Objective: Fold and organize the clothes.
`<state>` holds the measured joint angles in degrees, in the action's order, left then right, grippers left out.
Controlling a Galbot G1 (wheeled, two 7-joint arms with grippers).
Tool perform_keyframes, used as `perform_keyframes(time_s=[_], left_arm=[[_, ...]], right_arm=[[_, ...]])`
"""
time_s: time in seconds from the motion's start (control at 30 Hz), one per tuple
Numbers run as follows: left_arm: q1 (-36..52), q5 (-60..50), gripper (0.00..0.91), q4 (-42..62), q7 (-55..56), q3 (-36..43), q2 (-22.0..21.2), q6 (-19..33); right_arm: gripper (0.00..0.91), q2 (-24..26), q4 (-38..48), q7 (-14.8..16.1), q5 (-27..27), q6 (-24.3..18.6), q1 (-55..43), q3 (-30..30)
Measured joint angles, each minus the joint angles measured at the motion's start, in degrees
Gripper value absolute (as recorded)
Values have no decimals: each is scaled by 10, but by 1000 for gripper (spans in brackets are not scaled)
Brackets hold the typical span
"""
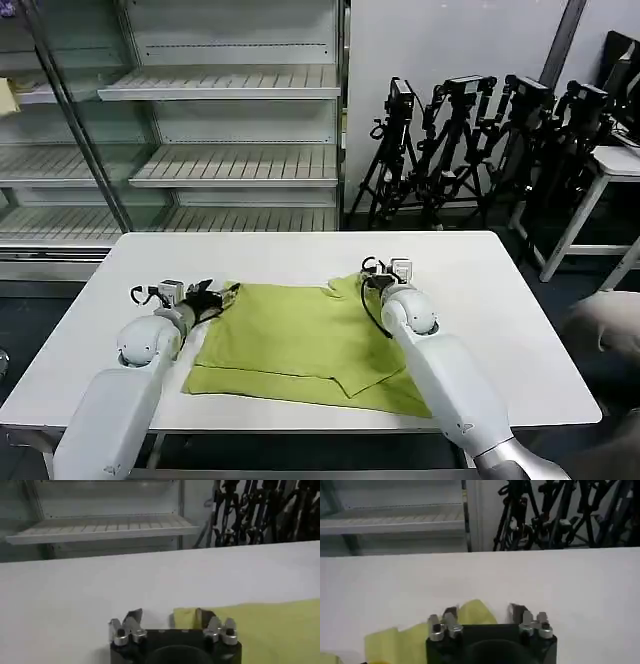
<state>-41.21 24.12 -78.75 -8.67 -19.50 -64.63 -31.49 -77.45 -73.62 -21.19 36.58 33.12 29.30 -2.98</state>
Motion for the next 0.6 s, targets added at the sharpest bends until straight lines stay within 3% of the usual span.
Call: perform_keyframes(time_s=[0.6], left_arm=[[-9, 2, 20, -5, -14, -5, -4, 5]], right_arm=[[0, 3, -9, 23, -10, -9, 7, 0]])
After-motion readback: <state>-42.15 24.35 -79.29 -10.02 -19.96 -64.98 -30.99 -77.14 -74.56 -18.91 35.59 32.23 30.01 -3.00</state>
